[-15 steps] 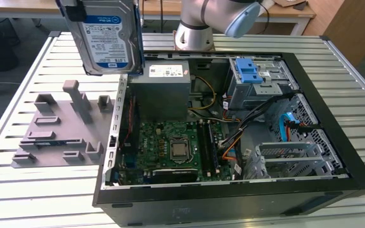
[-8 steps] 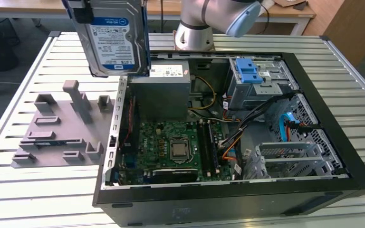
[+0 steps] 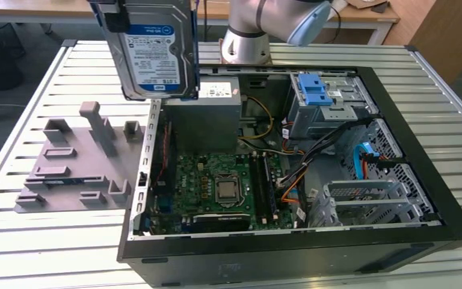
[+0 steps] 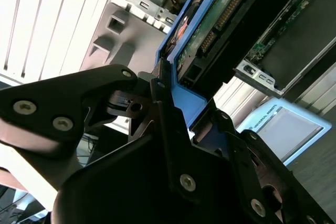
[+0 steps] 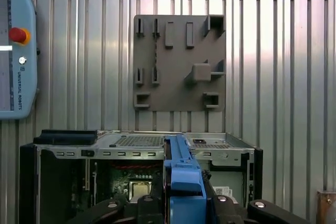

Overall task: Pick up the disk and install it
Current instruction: 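Pick up the disk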

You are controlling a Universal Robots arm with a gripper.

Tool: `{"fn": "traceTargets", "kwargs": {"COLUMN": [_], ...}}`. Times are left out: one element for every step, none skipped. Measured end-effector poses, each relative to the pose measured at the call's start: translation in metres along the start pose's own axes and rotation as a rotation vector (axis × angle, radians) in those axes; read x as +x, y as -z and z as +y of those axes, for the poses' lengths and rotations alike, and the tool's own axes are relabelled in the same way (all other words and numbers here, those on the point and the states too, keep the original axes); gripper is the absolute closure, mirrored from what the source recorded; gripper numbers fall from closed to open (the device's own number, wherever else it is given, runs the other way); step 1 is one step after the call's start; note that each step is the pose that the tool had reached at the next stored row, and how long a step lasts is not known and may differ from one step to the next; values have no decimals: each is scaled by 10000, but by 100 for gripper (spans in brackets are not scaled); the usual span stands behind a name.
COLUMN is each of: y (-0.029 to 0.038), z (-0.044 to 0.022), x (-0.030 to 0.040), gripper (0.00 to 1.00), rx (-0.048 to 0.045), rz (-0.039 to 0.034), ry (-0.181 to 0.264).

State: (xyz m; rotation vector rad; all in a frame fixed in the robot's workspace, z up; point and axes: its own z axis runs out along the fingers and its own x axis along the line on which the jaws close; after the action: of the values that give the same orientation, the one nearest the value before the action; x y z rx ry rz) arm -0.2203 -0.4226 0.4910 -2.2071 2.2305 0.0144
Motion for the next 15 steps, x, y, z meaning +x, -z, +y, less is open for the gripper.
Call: {"fn": "traceTargets", "kwargs": {"y": [0, 0, 0, 1, 1, 1, 1, 1, 1, 2, 1, 2, 2, 2, 2], "z": [-16, -34, -51, -68, -85, -101, -118, -134, -151, -168, -186, -203, -220, -238, -256], "x": [7, 15, 21, 28, 35, 42, 48, 55, 62, 69, 76, 82, 89, 95, 101], "gripper": [64, 64, 64, 64, 64, 64, 64, 64, 64, 64, 64, 64, 64, 64, 64], "rx": [0, 0, 0, -1, -1, -1, -1, -1, -1, -2, -1, -2, -2, -2, -2], "rz": [-1, -1, -1, 0, 0, 0, 0, 0, 0, 0, 0, 0, 0, 0, 0], "ry": [-2, -2, -3, -4, -5, -7, -9, -10, -11, -13, -14, -15, -16, -17, -18]}}
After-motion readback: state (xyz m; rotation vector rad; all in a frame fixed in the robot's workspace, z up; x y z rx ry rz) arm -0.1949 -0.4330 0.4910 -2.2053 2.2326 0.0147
